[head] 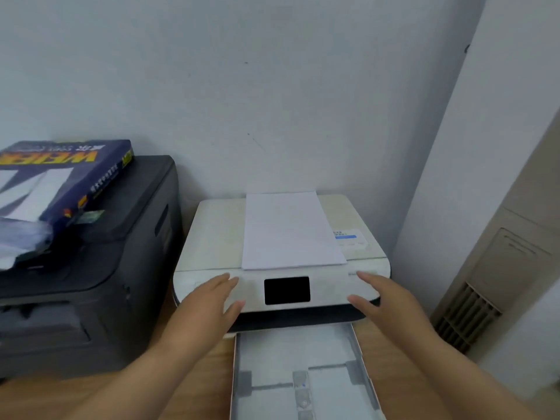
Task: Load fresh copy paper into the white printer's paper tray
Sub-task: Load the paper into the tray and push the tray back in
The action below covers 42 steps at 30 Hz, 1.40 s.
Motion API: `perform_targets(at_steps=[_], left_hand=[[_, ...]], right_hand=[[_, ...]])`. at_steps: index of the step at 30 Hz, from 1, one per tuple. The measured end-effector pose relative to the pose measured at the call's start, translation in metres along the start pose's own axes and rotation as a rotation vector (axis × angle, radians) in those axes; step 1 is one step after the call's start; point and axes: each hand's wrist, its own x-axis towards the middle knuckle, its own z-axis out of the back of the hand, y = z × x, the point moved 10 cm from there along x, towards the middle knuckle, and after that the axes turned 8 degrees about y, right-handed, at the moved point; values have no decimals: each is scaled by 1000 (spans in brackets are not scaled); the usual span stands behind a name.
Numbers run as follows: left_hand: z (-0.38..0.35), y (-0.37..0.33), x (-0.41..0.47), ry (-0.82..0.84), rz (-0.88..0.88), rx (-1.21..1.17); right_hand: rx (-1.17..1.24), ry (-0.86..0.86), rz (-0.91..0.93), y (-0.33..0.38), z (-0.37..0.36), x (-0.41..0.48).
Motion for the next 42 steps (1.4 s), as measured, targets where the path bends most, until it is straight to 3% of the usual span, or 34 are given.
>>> perform_targets(at_steps=[8, 16, 23, 27, 29, 31, 33, 35, 39, 41, 42], left_hand=[[0, -10, 84, 151, -8, 200], [-24, 9, 107, 327, -53, 212], [-18, 7, 109, 271, -100, 320], [5, 3, 105, 5, 12, -53], [7, 17, 99, -104, 194, -541], [-24, 21, 94, 8, 409, -1220], [-47, 8, 90, 201, 521, -1600], [-55, 5, 87, 285, 590, -1675], [-54, 6, 83, 223, 673, -1540], [-56, 3, 83, 243, 648, -1419], [-56, 1, 83, 248, 625, -1373]], right_hand=[[-234, 208, 171, 34, -6, 97], [-393, 417, 229, 19, -27, 128], [-677, 401, 336, 21, -32, 127], [-548, 300, 322, 28, -20, 125], [-483, 248, 335, 29, -17, 123], [-420, 233, 333, 28, -15, 117], [-418, 261, 313, 26, -16, 109], [-390, 273, 303, 25, -15, 103], [-266, 220, 270, 26, -13, 91], [-86, 137, 208, 23, -4, 85], [115, 110, 130, 18, 0, 82]])
